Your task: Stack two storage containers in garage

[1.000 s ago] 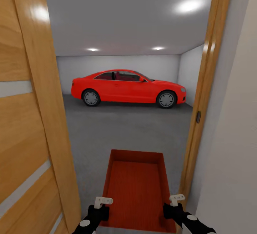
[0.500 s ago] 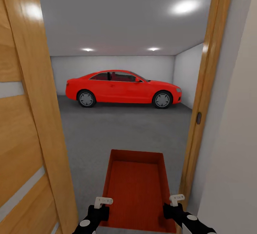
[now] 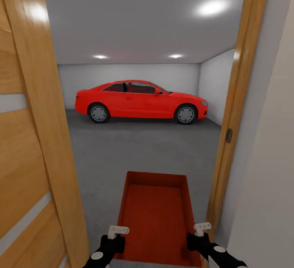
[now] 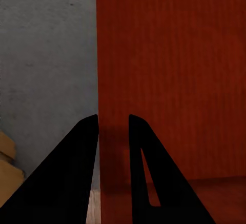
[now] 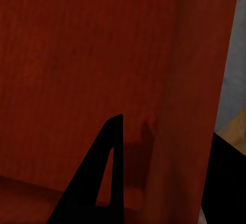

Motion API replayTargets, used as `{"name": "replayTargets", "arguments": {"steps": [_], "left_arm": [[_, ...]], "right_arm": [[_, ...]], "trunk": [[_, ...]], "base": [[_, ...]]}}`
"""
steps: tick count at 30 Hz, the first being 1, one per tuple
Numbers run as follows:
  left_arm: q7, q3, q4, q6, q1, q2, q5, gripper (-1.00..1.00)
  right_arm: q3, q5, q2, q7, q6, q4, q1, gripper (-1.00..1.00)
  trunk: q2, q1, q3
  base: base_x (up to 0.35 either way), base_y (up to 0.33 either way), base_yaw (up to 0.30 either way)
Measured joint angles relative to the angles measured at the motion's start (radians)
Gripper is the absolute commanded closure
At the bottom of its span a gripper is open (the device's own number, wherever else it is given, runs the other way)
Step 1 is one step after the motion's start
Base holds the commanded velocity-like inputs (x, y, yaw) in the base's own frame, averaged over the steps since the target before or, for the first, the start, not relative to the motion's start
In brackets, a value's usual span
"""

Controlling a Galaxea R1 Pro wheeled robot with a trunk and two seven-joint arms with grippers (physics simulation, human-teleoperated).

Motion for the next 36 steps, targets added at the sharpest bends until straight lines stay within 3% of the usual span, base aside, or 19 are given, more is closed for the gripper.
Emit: {"name": "replayTargets", "arguments": {"steps": [12, 27, 36], "left_arm": [[0.001, -0.001, 0.001, 0.000, 0.000, 0.000, 0.001, 1.00], [0.001, 0.001, 0.000, -0.001, 0.000, -0.001, -0.002, 1.00], [0.000, 0.002, 0.002, 0.001, 0.000, -0.001, -0.001, 1.00]], "right_arm": [[0.001, -0.001, 0.000, 0.000, 0.001, 0.000, 0.000, 1.00], [0.001, -0.001, -0.001, 0.000, -0.001, 0.000, 0.000, 1.00], [0.002, -0.001, 0.000, 0.000, 0.002, 0.000, 0.000, 1.00]], "trunk": [[0.000, 0.000, 0.000], [0.000, 0.000, 0.000], [0.000, 0.000, 0.000]], "base": [[0.263, 0.175, 0.000], [0.038, 0.012, 0.000], [0.306, 0.016, 0.000]]}}
